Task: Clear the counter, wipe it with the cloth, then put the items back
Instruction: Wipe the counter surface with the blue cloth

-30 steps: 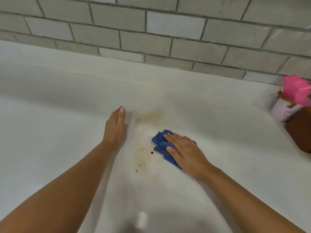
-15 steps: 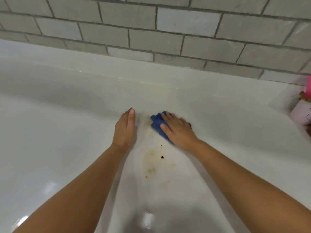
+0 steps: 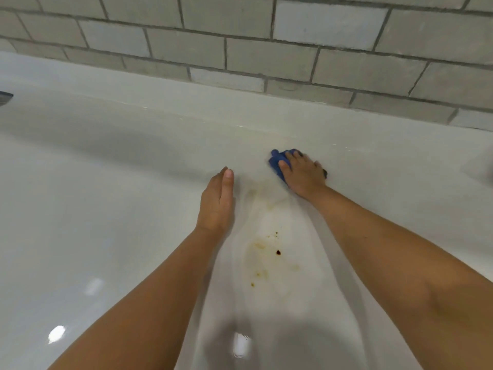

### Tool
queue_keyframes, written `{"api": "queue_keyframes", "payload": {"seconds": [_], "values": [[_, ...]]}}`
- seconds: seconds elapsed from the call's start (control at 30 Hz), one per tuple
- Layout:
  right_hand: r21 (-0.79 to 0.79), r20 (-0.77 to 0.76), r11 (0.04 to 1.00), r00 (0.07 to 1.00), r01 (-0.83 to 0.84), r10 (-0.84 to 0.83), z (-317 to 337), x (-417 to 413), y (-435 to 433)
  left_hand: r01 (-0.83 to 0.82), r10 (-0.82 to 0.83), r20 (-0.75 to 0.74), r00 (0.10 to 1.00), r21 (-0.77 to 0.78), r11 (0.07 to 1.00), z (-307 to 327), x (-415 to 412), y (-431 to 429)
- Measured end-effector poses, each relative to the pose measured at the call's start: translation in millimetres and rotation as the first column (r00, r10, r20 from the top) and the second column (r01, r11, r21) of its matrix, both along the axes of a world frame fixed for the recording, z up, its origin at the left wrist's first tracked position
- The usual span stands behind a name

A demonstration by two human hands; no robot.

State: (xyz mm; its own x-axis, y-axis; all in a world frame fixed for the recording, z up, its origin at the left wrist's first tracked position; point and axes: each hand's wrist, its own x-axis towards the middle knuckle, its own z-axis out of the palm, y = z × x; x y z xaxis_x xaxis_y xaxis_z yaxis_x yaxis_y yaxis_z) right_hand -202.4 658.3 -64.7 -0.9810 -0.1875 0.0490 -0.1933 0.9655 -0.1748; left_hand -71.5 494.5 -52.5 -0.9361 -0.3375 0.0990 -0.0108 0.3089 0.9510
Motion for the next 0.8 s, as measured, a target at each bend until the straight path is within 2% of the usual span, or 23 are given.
{"api": "queue_keyframes", "payload": {"seconds": [0.13, 0.27, 0.33, 0.43, 0.57, 0.63, 0.7, 0.8], "values": [[-0.004, 0.039, 0.966, 0.966, -0.257, 0.257, 0, 53, -36, -0.008, 0.008, -0.009, 1.000, 0.006, 1.000, -1, -2, -1], [-0.187, -0.020, 0.865, 0.882, -0.465, 0.470, -3, 100, 13, -0.010, 0.010, 0.009, 1.000, 0.078, 0.997, -1, -2, -4], [-0.212, -0.042, 0.879, 0.903, -0.426, 0.428, -5, 90, 52, -0.019, 0.019, 0.001, 1.000, 0.089, 0.996, 0, -1, -5], [-0.178, -0.054, 0.954, 0.970, -0.243, 0.237, -5, 47, 83, -0.013, 0.014, -0.008, 1.000, 0.093, 0.996, 0, 0, -4], [-0.057, -0.050, 0.990, 0.991, -0.127, 0.125, -3, 1, 44, -0.022, 0.023, -0.005, 1.000, 0.060, 0.998, -1, -2, -3], [-0.026, -0.002, 0.986, 0.986, -0.165, 0.165, -4, 14, 10, -0.029, 0.030, -0.002, 1.000, 0.056, 0.998, -2, -3, -3], [-0.024, 0.004, 0.950, 0.950, -0.311, 0.311, -2, 54, -4, -0.031, 0.032, -0.007, 0.999, 0.060, 0.998, -2, -4, -2], [-0.129, -0.013, 0.868, 0.876, -0.480, 0.483, -2, 100, 25, -0.032, 0.032, -0.008, 0.999, 0.062, 0.998, -4, -5, -4]]}}
